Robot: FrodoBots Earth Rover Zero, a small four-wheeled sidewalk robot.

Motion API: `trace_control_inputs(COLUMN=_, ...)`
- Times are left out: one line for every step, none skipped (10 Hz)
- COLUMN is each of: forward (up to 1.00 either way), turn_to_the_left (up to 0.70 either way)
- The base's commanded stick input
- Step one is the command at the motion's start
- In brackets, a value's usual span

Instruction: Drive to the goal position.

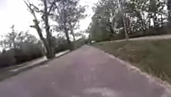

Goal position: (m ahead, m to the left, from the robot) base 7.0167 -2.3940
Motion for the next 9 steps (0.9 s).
trace_control_inputs(forward=1.0, turn_to_the_left=0.0)
trace_control_inputs(forward=1.0, turn_to_the_left=0.0)
trace_control_inputs(forward=1.0, turn_to_the_left=0.0)
trace_control_inputs(forward=1.0, turn_to_the_left=0.0)
trace_control_inputs(forward=1.0, turn_to_the_left=0.0)
trace_control_inputs(forward=1.0, turn_to_the_left=0.0)
trace_control_inputs(forward=1.0, turn_to_the_left=0.0)
trace_control_inputs(forward=1.0, turn_to_the_left=0.0)
trace_control_inputs(forward=1.0, turn_to_the_left=0.0)
